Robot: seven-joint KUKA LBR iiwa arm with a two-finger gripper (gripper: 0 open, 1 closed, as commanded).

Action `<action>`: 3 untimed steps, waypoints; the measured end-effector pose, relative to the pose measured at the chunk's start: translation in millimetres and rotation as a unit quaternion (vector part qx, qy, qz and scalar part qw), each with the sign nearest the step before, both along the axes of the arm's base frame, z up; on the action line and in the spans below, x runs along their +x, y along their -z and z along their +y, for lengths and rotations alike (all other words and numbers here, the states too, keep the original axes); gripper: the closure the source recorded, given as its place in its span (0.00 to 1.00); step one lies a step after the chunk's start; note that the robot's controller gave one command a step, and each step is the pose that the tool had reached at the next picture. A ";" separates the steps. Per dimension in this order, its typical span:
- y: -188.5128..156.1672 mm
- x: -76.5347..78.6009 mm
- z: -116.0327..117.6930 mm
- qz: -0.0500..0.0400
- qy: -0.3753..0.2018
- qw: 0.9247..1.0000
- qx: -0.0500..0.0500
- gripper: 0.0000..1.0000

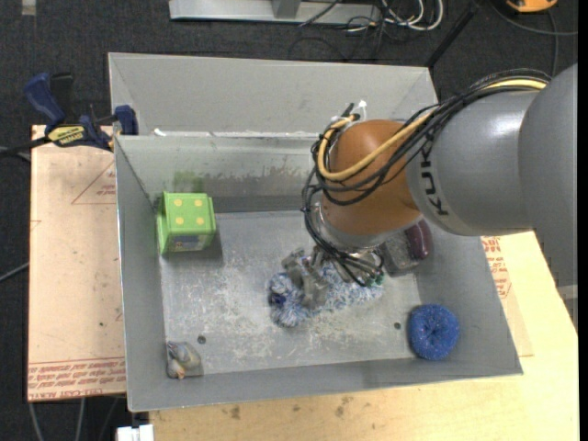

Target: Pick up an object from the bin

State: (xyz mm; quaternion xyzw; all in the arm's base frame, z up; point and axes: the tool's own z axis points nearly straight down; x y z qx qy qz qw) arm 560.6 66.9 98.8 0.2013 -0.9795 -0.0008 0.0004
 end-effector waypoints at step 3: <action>24.9 -1.6 -6.5 -0.005 -0.029 1.000 0.004 1.00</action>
Offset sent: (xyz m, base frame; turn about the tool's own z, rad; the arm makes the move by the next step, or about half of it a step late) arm 0.0048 0.0030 -0.0288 -0.0390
